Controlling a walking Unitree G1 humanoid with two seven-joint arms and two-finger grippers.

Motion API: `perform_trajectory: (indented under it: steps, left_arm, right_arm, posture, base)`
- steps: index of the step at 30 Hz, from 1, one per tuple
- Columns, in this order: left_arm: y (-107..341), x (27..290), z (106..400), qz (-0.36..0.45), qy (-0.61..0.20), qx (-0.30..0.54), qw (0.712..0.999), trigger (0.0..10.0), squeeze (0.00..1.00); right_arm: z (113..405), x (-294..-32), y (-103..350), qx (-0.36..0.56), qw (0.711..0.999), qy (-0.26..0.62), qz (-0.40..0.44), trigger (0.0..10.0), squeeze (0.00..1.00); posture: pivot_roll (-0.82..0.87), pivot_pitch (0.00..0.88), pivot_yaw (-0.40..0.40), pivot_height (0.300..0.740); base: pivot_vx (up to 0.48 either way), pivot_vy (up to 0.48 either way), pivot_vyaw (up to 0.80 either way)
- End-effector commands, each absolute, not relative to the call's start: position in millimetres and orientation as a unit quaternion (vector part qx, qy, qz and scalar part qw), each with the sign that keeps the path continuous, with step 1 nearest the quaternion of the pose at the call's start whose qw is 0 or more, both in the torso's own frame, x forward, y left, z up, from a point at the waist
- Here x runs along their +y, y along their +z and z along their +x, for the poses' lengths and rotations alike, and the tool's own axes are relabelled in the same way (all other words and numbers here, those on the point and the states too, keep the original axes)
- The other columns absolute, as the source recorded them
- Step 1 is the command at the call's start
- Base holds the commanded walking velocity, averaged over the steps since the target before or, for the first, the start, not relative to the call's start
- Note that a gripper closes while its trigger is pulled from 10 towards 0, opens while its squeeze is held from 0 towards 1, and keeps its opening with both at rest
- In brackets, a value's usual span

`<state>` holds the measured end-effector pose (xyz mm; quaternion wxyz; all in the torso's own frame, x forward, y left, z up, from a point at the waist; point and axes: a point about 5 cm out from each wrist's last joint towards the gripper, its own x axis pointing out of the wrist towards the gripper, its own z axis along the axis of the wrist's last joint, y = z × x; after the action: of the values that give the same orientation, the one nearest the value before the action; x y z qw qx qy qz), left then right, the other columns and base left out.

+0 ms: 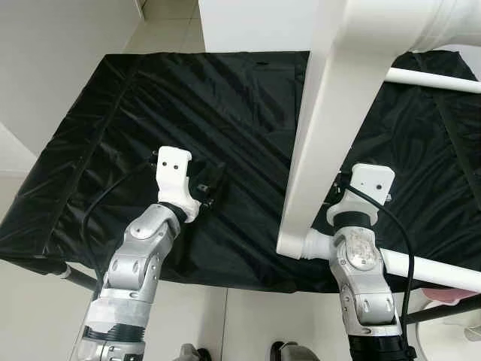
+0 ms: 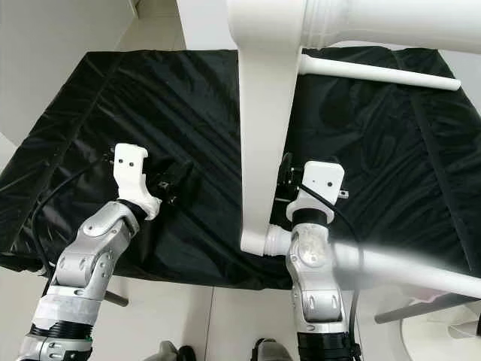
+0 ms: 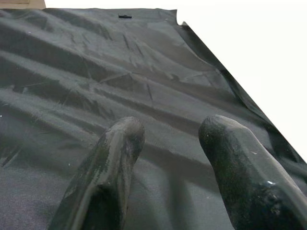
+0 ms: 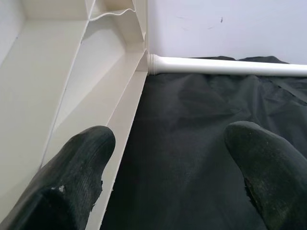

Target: Building children table

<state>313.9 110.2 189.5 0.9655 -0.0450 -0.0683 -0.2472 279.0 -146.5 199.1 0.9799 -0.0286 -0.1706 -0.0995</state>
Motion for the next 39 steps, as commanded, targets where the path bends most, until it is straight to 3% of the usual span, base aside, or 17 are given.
perform_trajectory:
  steps: [1, 39]
  left_arm:
    - [186.4, 114.9, 313.0, -0.036, -0.233, -0.059, 0.970, 10.0, 0.00]
    - [184.0, 119.6, 311.6, -0.023, -0.239, -0.054, 0.969, 10.0, 0.00]
  right_arm:
    - [277.7, -138.8, 193.0, -0.158, 0.983, -0.087, -0.029, 10.0, 0.00]
    - [279.1, -136.8, 196.3, -0.171, 0.980, -0.093, -0.043, 10.0, 0.00]
  posture:
    - [-0.13, 0.191, 0.113, 0.740]
    - [-0.14, 0.190, 0.139, 0.740]
  base:
    - [0.000, 0.000, 0.00]
    - [0.000, 0.000, 0.00]
